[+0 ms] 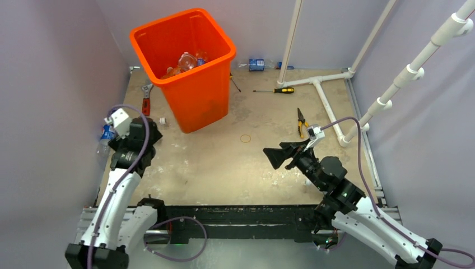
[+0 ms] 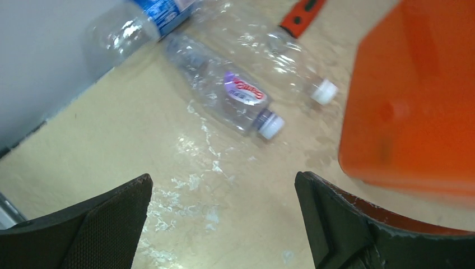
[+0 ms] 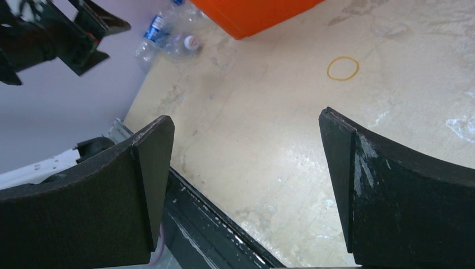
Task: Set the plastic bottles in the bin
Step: Place the plastic bottle in the trash bin, then pick up the plastic bottle from the corner of the board.
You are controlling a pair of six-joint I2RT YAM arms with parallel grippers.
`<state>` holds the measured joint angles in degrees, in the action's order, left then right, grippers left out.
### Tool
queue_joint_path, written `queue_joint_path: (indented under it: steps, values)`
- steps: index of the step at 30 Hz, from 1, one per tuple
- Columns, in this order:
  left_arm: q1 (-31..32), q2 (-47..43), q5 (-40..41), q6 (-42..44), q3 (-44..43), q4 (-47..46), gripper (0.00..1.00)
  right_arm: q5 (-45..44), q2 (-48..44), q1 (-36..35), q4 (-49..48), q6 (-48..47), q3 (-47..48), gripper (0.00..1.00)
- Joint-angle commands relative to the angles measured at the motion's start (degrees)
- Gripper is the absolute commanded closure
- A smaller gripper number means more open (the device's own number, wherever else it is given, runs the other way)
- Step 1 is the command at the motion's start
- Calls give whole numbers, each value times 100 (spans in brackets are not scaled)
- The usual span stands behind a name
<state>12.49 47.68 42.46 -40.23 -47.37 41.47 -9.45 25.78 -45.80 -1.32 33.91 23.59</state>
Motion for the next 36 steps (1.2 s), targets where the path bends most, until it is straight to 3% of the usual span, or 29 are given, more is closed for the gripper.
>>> queue_joint_path:
  steps: [1,6,13,24,31,36]
  values:
    - [-1500,-122,-1796,-740,498,-1033,1,61,-199,-17,-143,-170,84,1]
    - [-2457,485,-2457,-2242,1262,-1841,6,140,-450,-17,-94,-164,8,1]
    - [-2514,1118,-1930,-3630,1882,-3339,4,171,-545,-17,-31,-192,-27,1]
    - [-2630,2578,-1820,-3920,1457,-4028,3,89,-265,-17,-159,-148,-83,1]
    - [-2740,3117,-1876,-3997,1231,-4024,8,79,-300,-21,-73,-113,-28,1]
    - [-2795,3499,-1972,-3951,1121,-4054,18,76,-297,-17,36,-114,57,1]
